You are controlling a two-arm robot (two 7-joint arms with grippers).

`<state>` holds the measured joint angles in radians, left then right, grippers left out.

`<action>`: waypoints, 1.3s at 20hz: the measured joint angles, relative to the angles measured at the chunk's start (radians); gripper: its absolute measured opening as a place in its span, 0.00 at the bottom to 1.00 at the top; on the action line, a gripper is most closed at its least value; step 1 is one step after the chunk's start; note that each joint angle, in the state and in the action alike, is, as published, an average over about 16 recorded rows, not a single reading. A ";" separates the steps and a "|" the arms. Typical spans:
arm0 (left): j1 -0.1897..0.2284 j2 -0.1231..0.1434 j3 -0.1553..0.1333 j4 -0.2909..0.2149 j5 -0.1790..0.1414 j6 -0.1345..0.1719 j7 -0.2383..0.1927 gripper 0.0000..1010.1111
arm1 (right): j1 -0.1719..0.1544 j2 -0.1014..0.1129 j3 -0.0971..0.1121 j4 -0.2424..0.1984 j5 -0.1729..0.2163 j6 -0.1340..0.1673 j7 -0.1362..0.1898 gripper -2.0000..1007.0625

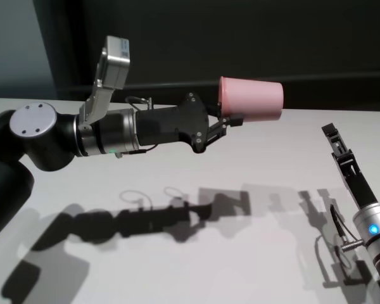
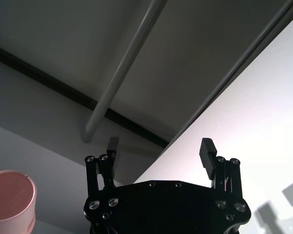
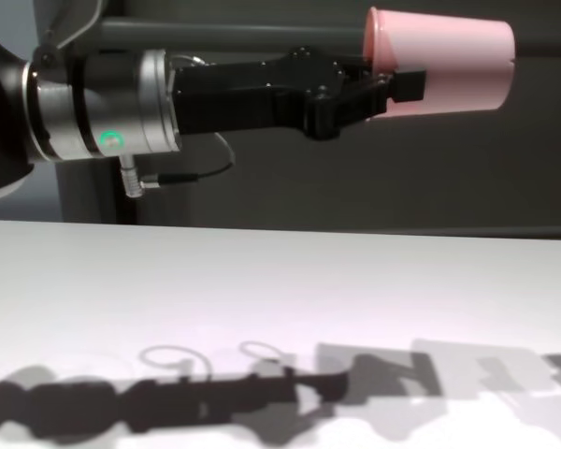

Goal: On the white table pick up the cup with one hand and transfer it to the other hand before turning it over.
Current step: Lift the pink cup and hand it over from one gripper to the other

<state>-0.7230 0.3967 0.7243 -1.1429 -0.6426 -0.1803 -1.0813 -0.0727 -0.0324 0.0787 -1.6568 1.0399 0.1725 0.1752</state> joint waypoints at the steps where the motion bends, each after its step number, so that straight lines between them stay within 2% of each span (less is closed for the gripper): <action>1: 0.000 0.000 0.000 0.000 0.000 0.000 0.000 0.05 | 0.002 0.000 0.002 0.001 0.016 0.008 0.004 0.99; 12: 0.000 0.000 0.000 0.000 0.000 0.000 0.000 0.05 | 0.023 0.005 0.019 0.016 0.191 0.099 0.060 0.99; 19: 0.000 0.000 0.000 0.000 0.000 0.000 0.000 0.05 | 0.032 0.013 0.020 0.023 0.285 0.151 0.103 0.99; 26: 0.000 0.000 0.000 0.000 0.000 0.000 0.000 0.05 | 0.035 0.011 0.020 0.023 0.386 0.201 0.142 0.99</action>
<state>-0.7230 0.3967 0.7243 -1.1429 -0.6426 -0.1803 -1.0813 -0.0377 -0.0210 0.0987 -1.6339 1.4260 0.3735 0.3175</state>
